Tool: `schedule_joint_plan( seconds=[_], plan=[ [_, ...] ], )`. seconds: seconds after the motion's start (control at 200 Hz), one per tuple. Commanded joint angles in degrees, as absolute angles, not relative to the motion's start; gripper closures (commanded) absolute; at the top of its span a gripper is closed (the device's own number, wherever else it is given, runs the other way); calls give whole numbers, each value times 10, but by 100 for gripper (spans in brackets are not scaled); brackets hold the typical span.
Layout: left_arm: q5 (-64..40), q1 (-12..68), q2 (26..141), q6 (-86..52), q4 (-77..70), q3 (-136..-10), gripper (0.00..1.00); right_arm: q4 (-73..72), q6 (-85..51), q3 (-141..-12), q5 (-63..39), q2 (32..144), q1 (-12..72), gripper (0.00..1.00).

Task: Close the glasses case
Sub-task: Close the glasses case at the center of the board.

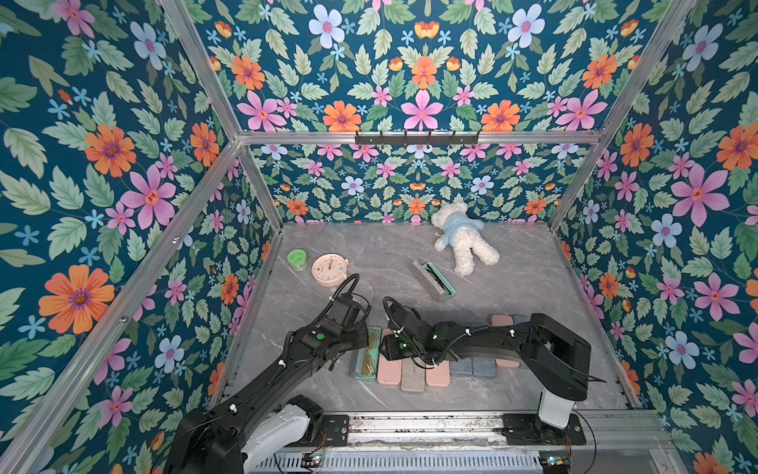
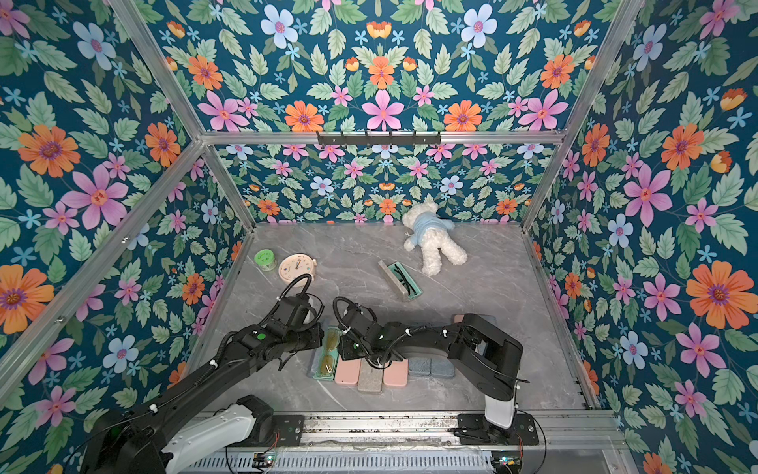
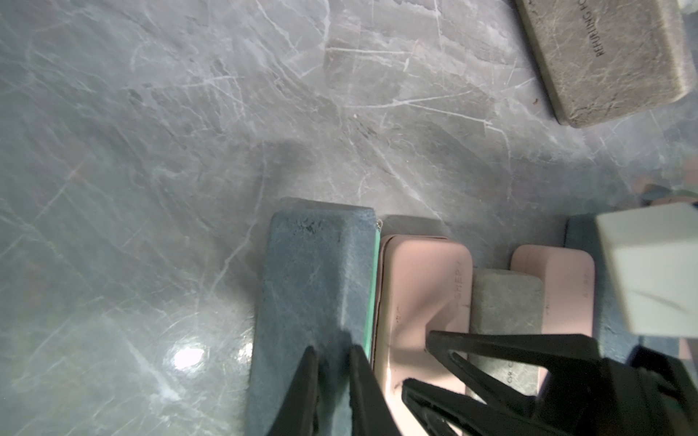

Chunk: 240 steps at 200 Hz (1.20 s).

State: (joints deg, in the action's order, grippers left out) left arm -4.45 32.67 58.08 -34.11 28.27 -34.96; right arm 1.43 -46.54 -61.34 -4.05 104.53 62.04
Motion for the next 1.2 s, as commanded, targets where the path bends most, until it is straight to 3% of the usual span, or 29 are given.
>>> schedule_joint_plan(
  seconds=[0.0, 1.195],
  plan=[
    [-60, 327, 586, -334, 275, -341, 83, 61, -468, -611, -30, 1053, 620, 58],
    [-84, 331, 596, -325, 265, -339, 88, 61, -471, -619, -33, 1060, 620, 60]
  ],
)
